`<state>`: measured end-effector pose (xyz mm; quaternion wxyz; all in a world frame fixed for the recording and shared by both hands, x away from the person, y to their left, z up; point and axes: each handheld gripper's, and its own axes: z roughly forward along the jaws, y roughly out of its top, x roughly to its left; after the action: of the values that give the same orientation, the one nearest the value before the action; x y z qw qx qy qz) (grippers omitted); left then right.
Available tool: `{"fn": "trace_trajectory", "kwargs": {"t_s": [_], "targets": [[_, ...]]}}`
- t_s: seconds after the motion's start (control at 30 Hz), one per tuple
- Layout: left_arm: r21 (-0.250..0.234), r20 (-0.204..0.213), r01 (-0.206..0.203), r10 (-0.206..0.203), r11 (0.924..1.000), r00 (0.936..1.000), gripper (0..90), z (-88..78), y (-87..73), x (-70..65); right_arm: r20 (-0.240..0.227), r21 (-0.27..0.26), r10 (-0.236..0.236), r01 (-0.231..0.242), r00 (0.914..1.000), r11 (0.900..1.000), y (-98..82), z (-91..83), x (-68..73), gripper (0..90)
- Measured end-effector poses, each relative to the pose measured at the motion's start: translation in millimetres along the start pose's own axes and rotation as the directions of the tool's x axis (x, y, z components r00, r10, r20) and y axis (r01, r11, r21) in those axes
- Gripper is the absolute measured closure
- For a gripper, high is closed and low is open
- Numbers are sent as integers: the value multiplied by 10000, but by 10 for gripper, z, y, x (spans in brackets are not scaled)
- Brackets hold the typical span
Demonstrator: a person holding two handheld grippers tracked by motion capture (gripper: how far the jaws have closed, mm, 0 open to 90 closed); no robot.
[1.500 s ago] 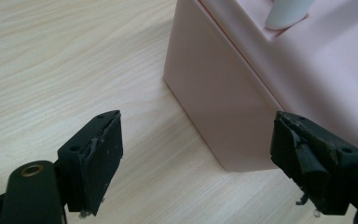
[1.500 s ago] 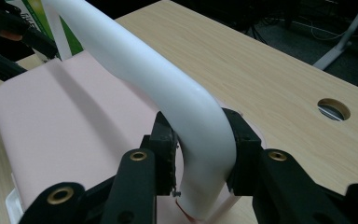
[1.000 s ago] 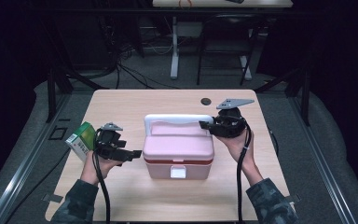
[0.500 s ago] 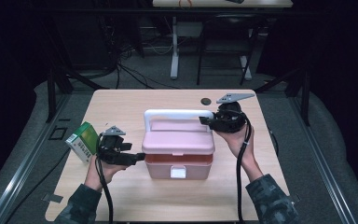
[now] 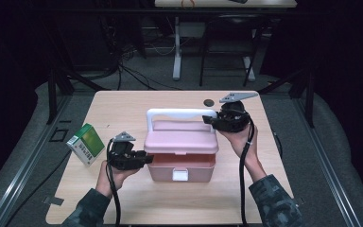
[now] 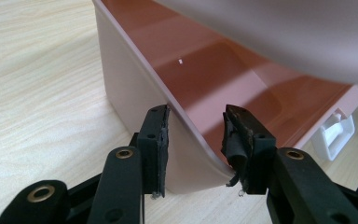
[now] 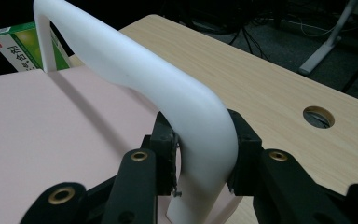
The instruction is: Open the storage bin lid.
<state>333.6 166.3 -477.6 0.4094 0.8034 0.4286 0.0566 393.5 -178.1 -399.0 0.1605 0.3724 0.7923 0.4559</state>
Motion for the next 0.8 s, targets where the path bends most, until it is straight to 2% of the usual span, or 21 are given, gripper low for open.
{"fn": "trace_trajectory", "kwargs": {"t_s": [0.8], "targets": [[-22, -189, 119, -120, 9999, 9997, 624, 3, -10, -21, 147, -13, -21, 21, 9999, 10000, 251, 71, -196, 690]]}}
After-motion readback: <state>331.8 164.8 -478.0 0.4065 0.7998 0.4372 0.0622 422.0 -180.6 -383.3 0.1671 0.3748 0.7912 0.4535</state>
